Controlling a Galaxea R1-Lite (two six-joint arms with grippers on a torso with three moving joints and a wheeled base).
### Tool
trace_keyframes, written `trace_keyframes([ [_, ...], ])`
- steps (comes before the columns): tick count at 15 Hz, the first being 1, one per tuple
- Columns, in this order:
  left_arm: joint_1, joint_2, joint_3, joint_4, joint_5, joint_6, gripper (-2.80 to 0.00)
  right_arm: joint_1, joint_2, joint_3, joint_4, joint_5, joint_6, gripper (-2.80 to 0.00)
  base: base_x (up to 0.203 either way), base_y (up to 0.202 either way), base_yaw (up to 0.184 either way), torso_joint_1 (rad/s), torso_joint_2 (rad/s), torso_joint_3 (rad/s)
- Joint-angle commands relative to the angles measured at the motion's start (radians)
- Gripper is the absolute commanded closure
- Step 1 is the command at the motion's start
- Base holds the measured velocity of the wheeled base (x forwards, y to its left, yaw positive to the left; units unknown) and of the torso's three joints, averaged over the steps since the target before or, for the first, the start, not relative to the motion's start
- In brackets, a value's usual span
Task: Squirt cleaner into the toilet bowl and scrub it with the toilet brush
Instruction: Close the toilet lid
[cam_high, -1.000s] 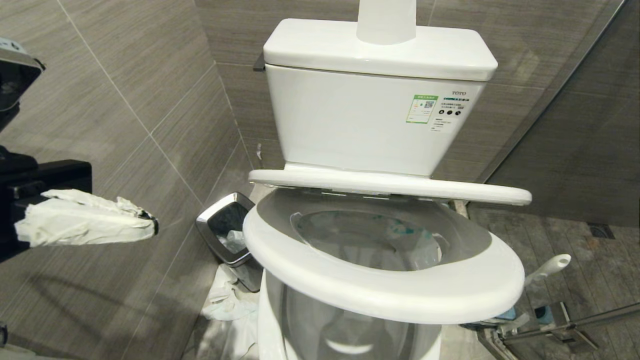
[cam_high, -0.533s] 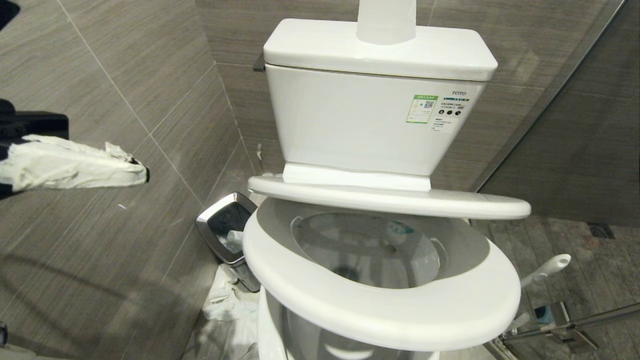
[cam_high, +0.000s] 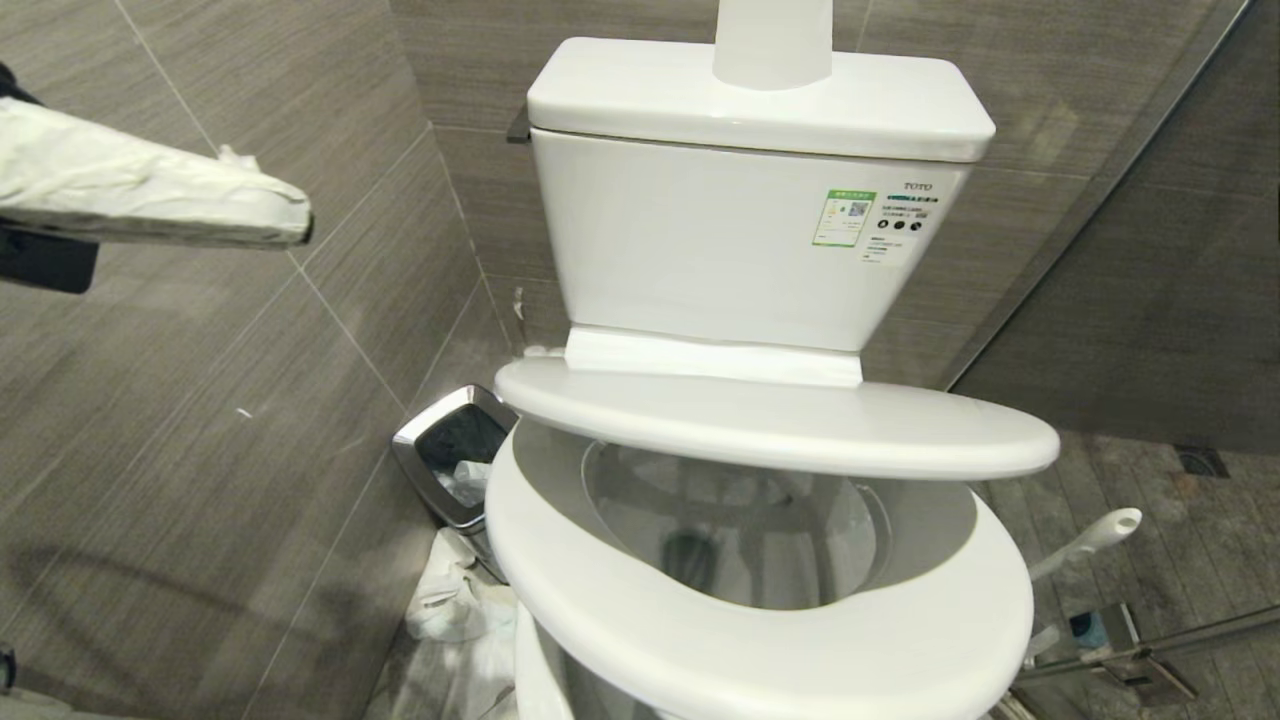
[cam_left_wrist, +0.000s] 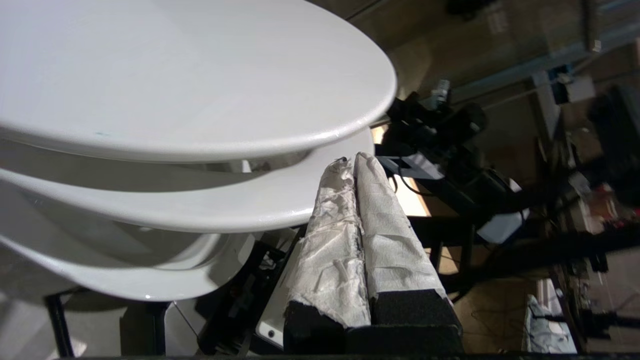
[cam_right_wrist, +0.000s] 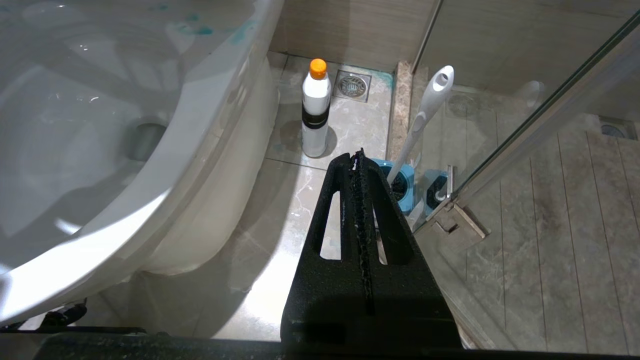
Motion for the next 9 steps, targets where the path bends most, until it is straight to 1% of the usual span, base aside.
trace_keyframes([
  [1, -0.17, 0.029, -0.001, -0.137, 0.335, -0.112, 0.0, 0.0, 0.0, 0.0, 0.0, -0.001, 0.0, 0.0, 0.0, 0.0, 0.0, 0.0, 0.0, 0.0],
  [2, -0.229, 0.049, 0.009, -0.251, 0.469, -0.114, 0.0, 0.0, 0.0, 0.0, 0.0, 0.001, 0.0, 0.0, 0.0, 0.0, 0.0, 0.0, 0.0, 0.0],
  [3, -0.284, 0.089, 0.016, -0.354, 0.583, -0.09, 0.0, 0.0, 0.0, 0.0, 0.0, 0.0, 0.0, 0.0, 0.0, 0.0, 0.0, 0.0, 0.0, 0.0],
  [4, -0.327, 0.131, 0.019, -0.443, 0.67, -0.039, 0.0, 0.0, 0.0, 0.0, 0.0, -0.001, 0.0, 0.0, 0.0, 0.0, 0.0, 0.0, 0.0, 0.0],
  [5, -0.352, 0.161, 0.021, -0.511, 0.721, 0.022, 0.0, 0.0, 0.0, 0.0, 0.0, -0.001, 0.0, 0.0, 0.0, 0.0, 0.0, 0.0, 0.0, 0.0],
  [6, -0.36, 0.188, 0.023, -0.549, 0.746, 0.089, 0.0, 0.0, 0.0, 0.0, 0.0, -0.001, 0.0, 0.0, 0.0, 0.0, 0.0, 0.0, 0.0, 0.0],
  [8, -0.365, 0.219, 0.049, -0.567, 0.763, 0.201, 0.0, 0.0, 0.0, 0.0, 0.0, -0.001, 0.0, 0.0, 0.0, 0.0, 0.0, 0.0, 0.0, 0.0],
  [9, -0.368, 0.23, 0.078, -0.567, 0.77, 0.224, 0.0, 0.0, 0.0, 0.0, 0.0, 0.0, 0.0, 0.0, 0.0, 0.0, 0.0, 0.0, 0.0, 0.0],
])
